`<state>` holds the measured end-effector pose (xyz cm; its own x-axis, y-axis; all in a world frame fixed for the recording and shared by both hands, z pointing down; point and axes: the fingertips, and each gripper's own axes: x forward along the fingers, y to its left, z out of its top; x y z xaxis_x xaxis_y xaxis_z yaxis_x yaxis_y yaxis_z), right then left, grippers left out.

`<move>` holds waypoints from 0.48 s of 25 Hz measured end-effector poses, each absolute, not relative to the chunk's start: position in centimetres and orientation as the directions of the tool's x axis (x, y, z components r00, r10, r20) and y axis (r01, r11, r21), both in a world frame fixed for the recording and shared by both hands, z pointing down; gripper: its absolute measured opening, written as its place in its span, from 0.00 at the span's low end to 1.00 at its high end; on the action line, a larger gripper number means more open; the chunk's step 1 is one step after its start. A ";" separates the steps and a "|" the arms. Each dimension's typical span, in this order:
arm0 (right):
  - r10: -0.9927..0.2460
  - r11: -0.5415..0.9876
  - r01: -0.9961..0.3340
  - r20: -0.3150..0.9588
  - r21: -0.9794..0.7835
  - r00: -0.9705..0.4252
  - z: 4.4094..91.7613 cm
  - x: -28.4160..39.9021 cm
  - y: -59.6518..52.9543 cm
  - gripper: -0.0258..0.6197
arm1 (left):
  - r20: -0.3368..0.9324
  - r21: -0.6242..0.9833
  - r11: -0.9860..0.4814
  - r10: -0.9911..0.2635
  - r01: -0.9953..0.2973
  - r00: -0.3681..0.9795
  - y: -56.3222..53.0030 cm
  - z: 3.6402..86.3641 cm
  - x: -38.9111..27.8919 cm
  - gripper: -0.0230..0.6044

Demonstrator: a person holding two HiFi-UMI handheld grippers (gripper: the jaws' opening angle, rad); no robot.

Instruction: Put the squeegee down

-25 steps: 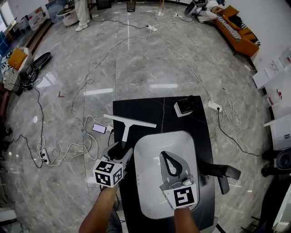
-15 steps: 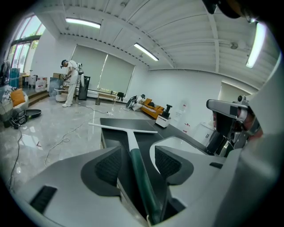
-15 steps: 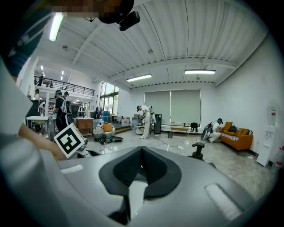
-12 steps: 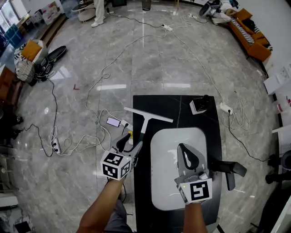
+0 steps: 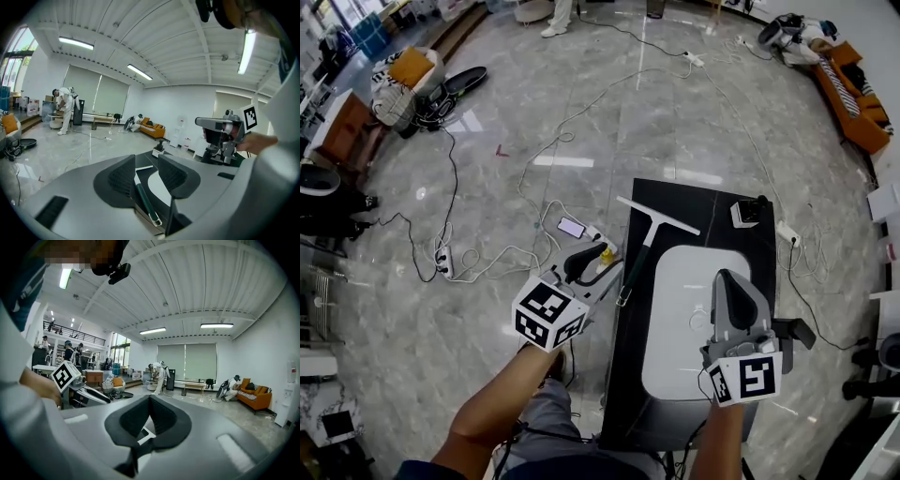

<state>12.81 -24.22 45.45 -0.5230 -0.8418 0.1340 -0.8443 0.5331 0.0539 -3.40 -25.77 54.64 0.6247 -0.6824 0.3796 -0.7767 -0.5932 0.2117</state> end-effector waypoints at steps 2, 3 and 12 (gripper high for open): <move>-0.834 0.546 -0.836 0.130 0.059 -0.536 43.8 12.3 -23.6 0.05 | 0.338 0.204 -0.620 -0.681 -0.757 0.649 -25.0 51.8 -3.5 0.23; -0.831 0.551 -0.832 0.130 0.062 -0.541 43.0 12.0 -23.2 0.05 | 0.318 0.200 -0.633 -0.680 -0.748 0.661 -24.5 50.4 -3.5 0.18; -0.776 0.628 -0.776 0.112 0.053 -0.620 36.7 9.4 -19.3 0.05 | 0.185 0.137 -0.742 -0.632 -0.656 0.753 -20.3 40.3 -3.4 0.04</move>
<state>9.42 -19.25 36.66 -0.6203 -0.7764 0.1117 -0.7764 0.6280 0.0532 -3.37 -20.33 40.27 0.7528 -0.6316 0.1854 -0.6562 -0.7419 0.1374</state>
